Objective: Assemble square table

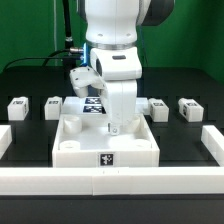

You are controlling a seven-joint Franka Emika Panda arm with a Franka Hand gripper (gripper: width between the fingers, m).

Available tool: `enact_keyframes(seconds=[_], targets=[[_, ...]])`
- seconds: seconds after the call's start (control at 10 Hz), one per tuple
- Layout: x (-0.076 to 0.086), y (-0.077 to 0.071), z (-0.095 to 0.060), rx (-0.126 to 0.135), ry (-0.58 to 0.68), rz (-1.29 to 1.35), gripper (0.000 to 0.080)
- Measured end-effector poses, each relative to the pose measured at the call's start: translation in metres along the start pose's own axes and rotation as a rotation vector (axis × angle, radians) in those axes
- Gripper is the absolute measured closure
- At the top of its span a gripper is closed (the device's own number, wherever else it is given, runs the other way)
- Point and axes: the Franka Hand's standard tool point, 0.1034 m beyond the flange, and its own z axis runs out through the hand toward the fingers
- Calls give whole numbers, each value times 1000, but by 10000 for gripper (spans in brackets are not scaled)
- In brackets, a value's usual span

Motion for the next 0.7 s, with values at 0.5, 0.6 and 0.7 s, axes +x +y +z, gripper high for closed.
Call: enact_keyframes(seconds=[0.5, 0.6, 0.7], targets=[[-1, 0, 0, -1, -1, 2, 719], [-1, 1, -1, -4, -1, 1, 739], [-1, 1, -1, -5, -1, 1, 739]])
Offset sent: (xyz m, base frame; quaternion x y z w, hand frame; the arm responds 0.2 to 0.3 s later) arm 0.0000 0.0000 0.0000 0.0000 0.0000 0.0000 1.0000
